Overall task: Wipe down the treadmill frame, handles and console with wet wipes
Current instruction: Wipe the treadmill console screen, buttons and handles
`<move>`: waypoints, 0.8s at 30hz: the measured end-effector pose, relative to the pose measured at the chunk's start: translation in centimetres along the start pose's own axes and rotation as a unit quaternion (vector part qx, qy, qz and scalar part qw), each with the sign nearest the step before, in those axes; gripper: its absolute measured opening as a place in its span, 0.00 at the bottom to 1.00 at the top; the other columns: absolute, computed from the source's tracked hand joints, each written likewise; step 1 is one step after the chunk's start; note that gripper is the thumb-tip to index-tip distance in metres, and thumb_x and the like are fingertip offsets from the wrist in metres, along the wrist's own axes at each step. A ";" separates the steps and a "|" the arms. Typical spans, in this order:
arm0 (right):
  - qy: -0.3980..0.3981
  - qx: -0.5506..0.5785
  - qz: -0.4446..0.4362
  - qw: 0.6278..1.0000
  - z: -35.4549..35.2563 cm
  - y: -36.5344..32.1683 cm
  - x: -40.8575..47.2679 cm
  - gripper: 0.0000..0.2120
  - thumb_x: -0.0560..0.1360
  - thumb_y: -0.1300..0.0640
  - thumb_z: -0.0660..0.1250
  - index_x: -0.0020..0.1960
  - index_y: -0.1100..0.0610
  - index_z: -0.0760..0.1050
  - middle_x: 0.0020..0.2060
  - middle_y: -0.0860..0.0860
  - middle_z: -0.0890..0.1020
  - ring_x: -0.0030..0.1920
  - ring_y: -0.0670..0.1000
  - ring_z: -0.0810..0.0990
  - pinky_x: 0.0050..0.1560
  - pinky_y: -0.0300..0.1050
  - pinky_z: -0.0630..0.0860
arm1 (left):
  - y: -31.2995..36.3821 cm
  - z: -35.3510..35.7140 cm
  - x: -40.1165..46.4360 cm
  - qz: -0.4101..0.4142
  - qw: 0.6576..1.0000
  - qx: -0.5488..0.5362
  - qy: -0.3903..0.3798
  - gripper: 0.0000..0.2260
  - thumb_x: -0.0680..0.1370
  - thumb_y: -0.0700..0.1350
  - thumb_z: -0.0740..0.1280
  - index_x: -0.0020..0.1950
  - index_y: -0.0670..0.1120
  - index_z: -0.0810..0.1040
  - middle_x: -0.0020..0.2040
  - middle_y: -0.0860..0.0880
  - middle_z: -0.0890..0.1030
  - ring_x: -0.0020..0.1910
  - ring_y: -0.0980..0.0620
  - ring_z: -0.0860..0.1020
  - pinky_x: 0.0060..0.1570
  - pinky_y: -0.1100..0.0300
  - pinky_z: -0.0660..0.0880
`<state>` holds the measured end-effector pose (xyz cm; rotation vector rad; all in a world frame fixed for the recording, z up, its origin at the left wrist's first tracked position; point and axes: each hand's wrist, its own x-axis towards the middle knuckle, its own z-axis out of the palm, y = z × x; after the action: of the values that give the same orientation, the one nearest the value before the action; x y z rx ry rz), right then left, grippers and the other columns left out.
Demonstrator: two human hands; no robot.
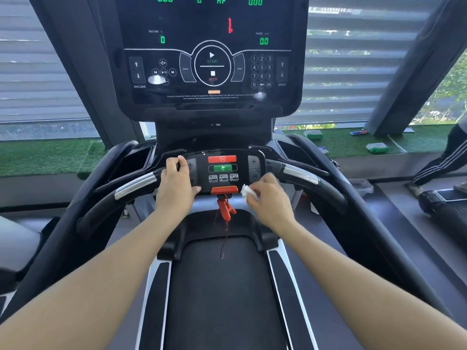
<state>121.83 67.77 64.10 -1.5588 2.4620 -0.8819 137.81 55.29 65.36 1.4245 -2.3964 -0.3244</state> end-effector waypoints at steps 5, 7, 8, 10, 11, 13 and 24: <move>0.075 -0.041 -0.025 0.996 -1.2 1.4 2.1 0.08 0.77 0.63 0.62 0.50 0.64 0.79 0.49 0.52 0.73 0.50 0.54 0.73 0.40 0.42 0.63 | 0.2 -0.1 -0.1 0.001 1.000 0.000 0.004 0.34 0.76 0.46 0.69 0.76 0.39 0.54 0.69 0.44 0.59 0.65 0.44 0.65 0.58 0.53 0.71; 0.090 -0.071 -0.040 0.993 -0.6 1.8 1.9 0.07 0.76 0.65 0.63 0.52 0.62 0.79 0.49 0.54 0.76 0.50 0.57 0.73 0.40 0.42 0.63 | 0.3 -0.1 -0.2 0.001 1.000 0.000 0.004 0.35 0.76 0.46 0.69 0.76 0.40 0.54 0.69 0.44 0.59 0.65 0.44 0.65 0.59 0.53 0.71; 0.092 -0.080 -0.050 0.991 -0.2 1.7 1.7 0.07 0.75 0.66 0.64 0.51 0.62 0.79 0.48 0.55 0.77 0.49 0.57 0.74 0.39 0.42 0.63 | 0.3 -0.1 -0.2 0.001 1.000 0.000 0.005 0.35 0.76 0.46 0.69 0.76 0.40 0.53 0.70 0.44 0.59 0.65 0.44 0.65 0.59 0.53 0.71; 0.081 -0.084 -0.077 0.990 1.0 0.9 1.4 0.07 0.73 0.68 0.67 0.49 0.61 0.80 0.45 0.55 0.79 0.45 0.58 0.75 0.37 0.42 0.63 | 0.2 -0.1 -0.3 0.000 1.000 0.000 0.008 0.34 0.76 0.46 0.69 0.76 0.40 0.53 0.70 0.44 0.59 0.65 0.44 0.65 0.59 0.54 0.71; 0.072 -0.083 -0.090 0.990 1.7 0.2 1.2 0.07 0.71 0.68 0.68 0.47 0.61 0.80 0.44 0.54 0.79 0.44 0.57 0.76 0.36 0.41 0.64 | 0.2 -0.1 -0.3 0.001 1.000 0.000 0.009 0.34 0.76 0.46 0.69 0.76 0.40 0.53 0.70 0.44 0.59 0.65 0.45 0.65 0.59 0.54 0.71; 0.064 -0.077 -0.107 0.989 2.7 -1.1 1.4 0.08 0.71 0.69 0.67 0.48 0.61 0.79 0.45 0.54 0.79 0.46 0.56 0.76 0.38 0.41 0.65 | 0.1 -0.1 -0.3 0.004 1.000 0.000 0.010 0.35 0.76 0.46 0.69 0.76 0.40 0.53 0.70 0.44 0.59 0.65 0.45 0.65 0.59 0.55 0.71; 0.106 -0.145 -0.077 0.981 0.8 -3.1 5.7 0.09 0.75 0.67 0.63 0.51 0.59 0.79 0.47 0.54 0.76 0.45 0.53 0.74 0.39 0.42 0.62 | -0.3 0.2 -0.3 0.004 0.999 -0.031 0.017 0.34 0.76 0.45 0.70 0.75 0.41 0.55 0.70 0.46 0.59 0.63 0.45 0.66 0.58 0.55 0.71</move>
<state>121.94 61.59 66.30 -1.8587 2.7545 -0.7726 138.06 55.44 65.04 1.3817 -2.3445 -0.3668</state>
